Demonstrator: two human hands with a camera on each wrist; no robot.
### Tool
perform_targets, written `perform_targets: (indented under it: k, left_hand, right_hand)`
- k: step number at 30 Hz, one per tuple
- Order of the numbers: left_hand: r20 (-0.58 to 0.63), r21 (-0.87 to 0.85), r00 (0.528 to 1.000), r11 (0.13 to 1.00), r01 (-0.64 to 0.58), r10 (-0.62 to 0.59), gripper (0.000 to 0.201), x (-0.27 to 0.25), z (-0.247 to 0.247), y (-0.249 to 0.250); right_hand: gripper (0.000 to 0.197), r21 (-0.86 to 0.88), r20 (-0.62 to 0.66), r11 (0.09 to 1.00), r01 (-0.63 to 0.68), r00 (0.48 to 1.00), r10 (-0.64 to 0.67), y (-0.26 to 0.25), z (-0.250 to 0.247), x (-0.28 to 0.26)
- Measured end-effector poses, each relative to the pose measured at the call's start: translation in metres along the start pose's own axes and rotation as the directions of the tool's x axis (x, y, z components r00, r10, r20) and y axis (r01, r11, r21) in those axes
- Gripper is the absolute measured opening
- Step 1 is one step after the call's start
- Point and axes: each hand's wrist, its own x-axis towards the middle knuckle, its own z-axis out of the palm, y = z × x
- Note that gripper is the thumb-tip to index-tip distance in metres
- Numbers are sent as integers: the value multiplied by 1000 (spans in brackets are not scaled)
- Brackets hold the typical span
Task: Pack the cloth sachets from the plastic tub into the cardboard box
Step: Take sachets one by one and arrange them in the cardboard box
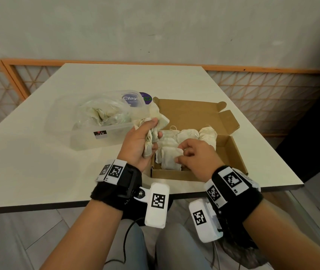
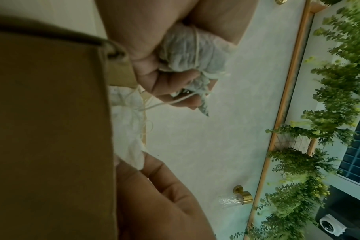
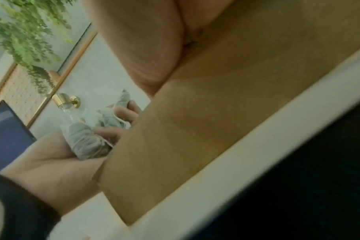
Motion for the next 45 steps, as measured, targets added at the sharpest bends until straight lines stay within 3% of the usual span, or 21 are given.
perform_targets:
  k: [5,9,12,15,18,21,23,26,28,30,32,34,37,41,45]
  left_hand:
    - [-1,28,1000,1000,-5,5,6,-1,1,0]
    - [2,38,1000,999,0,-1,5,-1,1,0]
    - [-1,48,1000,999,6,-6,3,-2,1,0]
    - [-7,44,1000,999,9,-8,4,-3,-1,3]
    - [-7,23,1000,1000,10,-10,4,-4,-4,4]
    - [-10,16,1000,1000,11,-11,3,-5,-4,6]
    - [-22,41,1000,999,7,-7,4,-7,-1,6]
    - [-29,89,1000,996,-6,9,8,-9,4,3]
    - [-15,110,1000,994,-6,8,11,-10,4,3]
    - [13,130,1000,991,2,-3,12,-11,5,6]
    - [45,173,999,985,0,-8,7,-12,9,9]
    - [82,254,997,967,-13,-8,3,-12,14,10]
    - [119,330,993,942,-54,15,14,-11,18,10]
    - [112,268,994,963,-23,-7,5,-13,16,11]
    - [131,182,991,983,6,-30,5,-10,15,8]
  right_hand:
    - [17,385,58,919,-86,996,69,-6,-2,3]
    - [8,397,112,912,-100,992,60,-13,0,5]
    - [20,361,81,924,-125,991,102,-15,-2,6]
    - [26,292,-36,951,-96,993,111,-16,-10,6]
    - [19,89,-69,996,13,998,-7,-18,-20,0]
    - [7,-58,184,991,117,977,-105,-31,-20,-9]
    - [15,-217,355,961,170,931,-84,-37,-13,-7]
    - [21,-389,403,895,219,914,-48,-46,-14,2]
    - [20,-289,328,946,145,944,-44,-56,-28,7]
    - [23,-35,207,998,56,977,-48,-71,-46,10]
    - [33,37,125,996,83,988,-87,-82,-62,18]
    - [34,-44,161,992,117,981,-108,-87,-67,25]
    - [27,-72,160,991,115,982,-102,-83,-65,34]
    - [4,229,152,972,49,985,-86,-72,-68,36]
    - [5,361,116,932,31,990,-78,-57,-69,34]
